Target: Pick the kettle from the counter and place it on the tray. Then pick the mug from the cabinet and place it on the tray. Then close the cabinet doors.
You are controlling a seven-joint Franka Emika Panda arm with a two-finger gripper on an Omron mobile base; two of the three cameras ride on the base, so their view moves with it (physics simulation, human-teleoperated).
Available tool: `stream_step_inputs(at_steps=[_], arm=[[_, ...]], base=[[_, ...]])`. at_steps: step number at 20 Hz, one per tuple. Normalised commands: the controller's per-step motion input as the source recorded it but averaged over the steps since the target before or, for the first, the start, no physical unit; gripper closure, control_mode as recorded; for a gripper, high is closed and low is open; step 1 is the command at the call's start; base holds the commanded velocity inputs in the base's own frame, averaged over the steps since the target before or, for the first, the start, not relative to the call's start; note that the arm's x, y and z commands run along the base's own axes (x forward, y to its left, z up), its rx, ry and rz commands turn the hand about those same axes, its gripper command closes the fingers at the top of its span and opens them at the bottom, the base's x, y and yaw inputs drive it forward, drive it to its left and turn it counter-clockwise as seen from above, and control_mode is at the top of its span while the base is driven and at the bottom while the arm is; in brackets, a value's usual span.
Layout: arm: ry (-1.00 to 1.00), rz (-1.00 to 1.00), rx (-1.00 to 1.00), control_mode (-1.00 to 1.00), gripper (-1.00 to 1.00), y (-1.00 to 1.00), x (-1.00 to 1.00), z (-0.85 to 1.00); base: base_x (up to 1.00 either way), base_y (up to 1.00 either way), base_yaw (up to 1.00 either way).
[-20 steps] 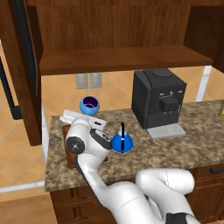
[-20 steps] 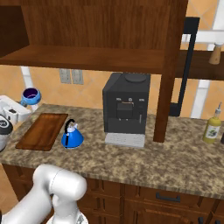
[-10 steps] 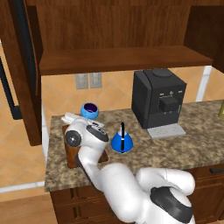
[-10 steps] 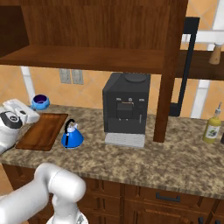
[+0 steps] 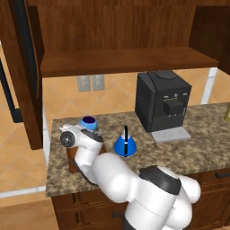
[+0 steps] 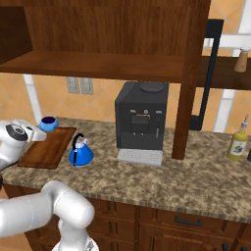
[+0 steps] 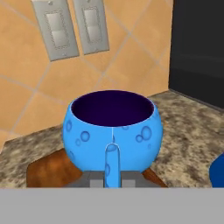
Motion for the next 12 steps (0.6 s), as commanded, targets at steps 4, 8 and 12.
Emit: stream_step_inputs(at_steps=[4,8,12], arm=[[0.05,-0.03,-0.04,-1.00,1.00,0.28,0.20,-0.44],[0.01,-0.04,0.00,-1.00,1.00,0.08,0.33,-0.43],[0.00,-0.02,0.00,-1.00,1.00,0.05,0.43,-0.47]], base=[[0.00,0.00,0.00],[0.00,0.00,0.00],[0.00,0.00,0.00]])
